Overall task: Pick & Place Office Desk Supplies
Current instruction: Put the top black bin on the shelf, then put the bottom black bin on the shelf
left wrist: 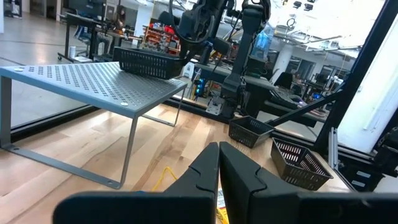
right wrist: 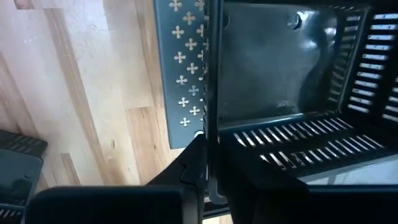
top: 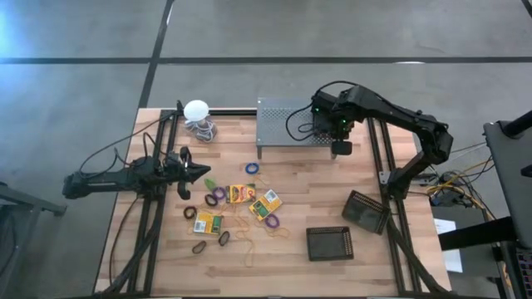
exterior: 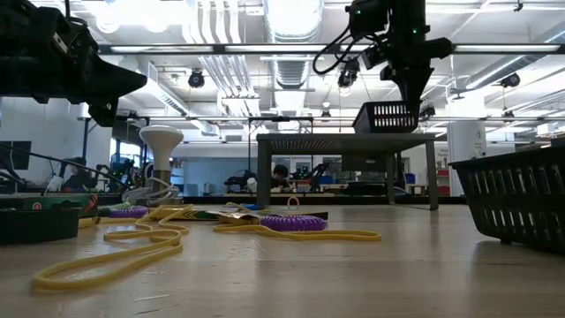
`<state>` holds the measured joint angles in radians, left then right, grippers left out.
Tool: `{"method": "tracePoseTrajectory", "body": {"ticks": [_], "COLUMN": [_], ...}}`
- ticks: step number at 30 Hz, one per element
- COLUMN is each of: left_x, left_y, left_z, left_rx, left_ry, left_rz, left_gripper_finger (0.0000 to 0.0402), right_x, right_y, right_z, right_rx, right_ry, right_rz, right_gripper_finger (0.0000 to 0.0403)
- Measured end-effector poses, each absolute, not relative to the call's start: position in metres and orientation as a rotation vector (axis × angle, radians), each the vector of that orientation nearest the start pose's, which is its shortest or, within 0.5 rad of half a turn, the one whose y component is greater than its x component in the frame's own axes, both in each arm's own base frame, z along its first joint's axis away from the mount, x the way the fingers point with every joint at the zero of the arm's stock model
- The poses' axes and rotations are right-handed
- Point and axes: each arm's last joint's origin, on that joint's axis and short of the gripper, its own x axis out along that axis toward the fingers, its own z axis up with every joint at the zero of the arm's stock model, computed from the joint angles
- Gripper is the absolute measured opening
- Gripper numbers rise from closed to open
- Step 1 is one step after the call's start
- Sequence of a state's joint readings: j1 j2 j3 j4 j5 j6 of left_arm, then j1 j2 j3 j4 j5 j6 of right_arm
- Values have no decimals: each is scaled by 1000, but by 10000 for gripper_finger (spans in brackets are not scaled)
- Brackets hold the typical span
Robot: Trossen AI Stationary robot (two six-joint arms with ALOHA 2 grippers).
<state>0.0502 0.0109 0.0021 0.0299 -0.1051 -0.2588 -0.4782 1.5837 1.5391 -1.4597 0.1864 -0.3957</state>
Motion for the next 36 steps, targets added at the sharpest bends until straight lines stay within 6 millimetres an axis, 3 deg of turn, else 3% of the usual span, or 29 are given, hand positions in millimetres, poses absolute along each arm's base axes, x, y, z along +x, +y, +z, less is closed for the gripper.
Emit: {"method": "tracePoseTrajectory", "body": {"ticks": [3, 9, 15, 24, 29, 36], "left_x": [98, 98, 98, 98, 98, 98], "left_y": [8, 8, 8, 8, 8, 8], "left_z": [166, 166, 166, 166, 166, 166], "left_rx": [-259, -260, -262, -294, -306, -448], "left_ry": [-42, -42, -42, -45, -46, -56], "left_rz": [152, 152, 151, 150, 150, 147], "left_gripper_finger": [19, 19, 19, 19, 19, 19], "right_x": [243, 241, 242, 224, 224, 235], "right_y": [-133, -128, -87, -28, 21, 69], "right_z": [321, 332, 353, 367, 342, 266], "right_rx": [-95, -161, -140, -29, 79, 294], "right_ry": [1588, 1614, 1467, 1290, 1190, 1223], "right_rz": [-232, -415, -457, -416, -180, 46], "right_gripper_finger": [71, 125, 138, 122, 117, 152]}}
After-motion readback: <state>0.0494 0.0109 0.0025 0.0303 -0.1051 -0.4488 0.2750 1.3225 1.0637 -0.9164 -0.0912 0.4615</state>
